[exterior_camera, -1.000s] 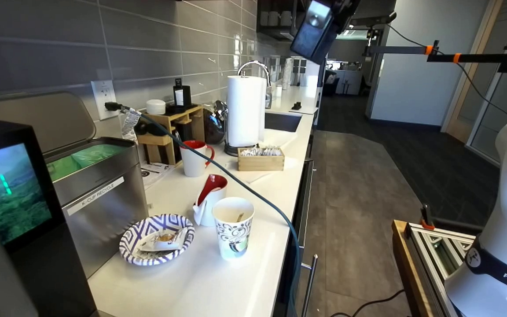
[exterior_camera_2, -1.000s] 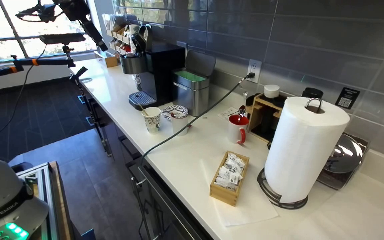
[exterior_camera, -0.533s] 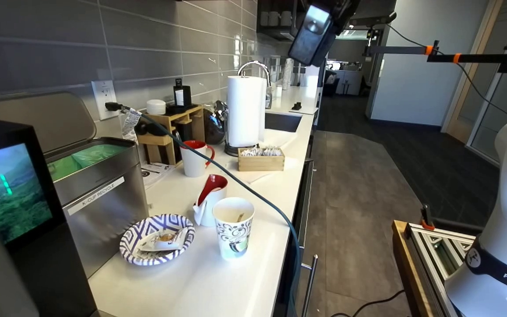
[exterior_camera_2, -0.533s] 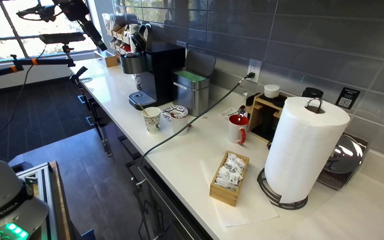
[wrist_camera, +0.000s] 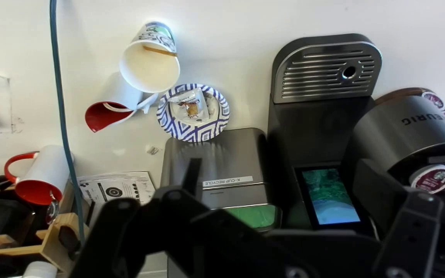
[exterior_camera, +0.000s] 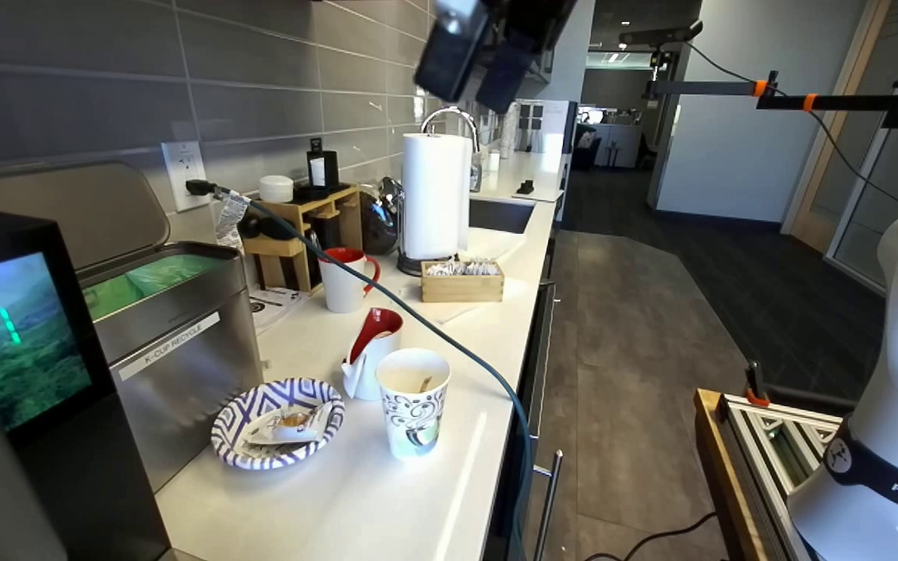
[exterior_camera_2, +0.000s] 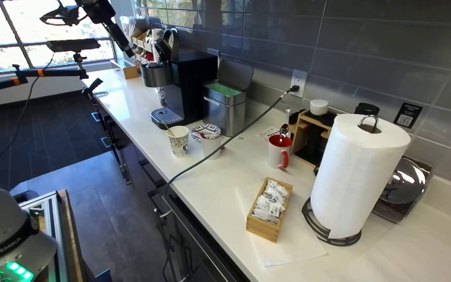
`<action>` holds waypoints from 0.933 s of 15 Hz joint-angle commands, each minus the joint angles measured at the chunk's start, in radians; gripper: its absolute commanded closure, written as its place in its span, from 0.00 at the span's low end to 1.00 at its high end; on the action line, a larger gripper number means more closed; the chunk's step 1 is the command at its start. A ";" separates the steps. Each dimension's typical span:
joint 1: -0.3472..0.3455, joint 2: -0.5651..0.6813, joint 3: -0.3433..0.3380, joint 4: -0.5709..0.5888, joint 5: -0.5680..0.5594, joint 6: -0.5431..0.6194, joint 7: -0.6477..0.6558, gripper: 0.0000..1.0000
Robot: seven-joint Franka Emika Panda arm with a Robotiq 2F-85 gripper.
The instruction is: Remove the white container from the coffee making machine and put it on the counter
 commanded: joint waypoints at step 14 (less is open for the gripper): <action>0.305 0.669 0.015 0.629 -0.370 -0.042 0.397 0.00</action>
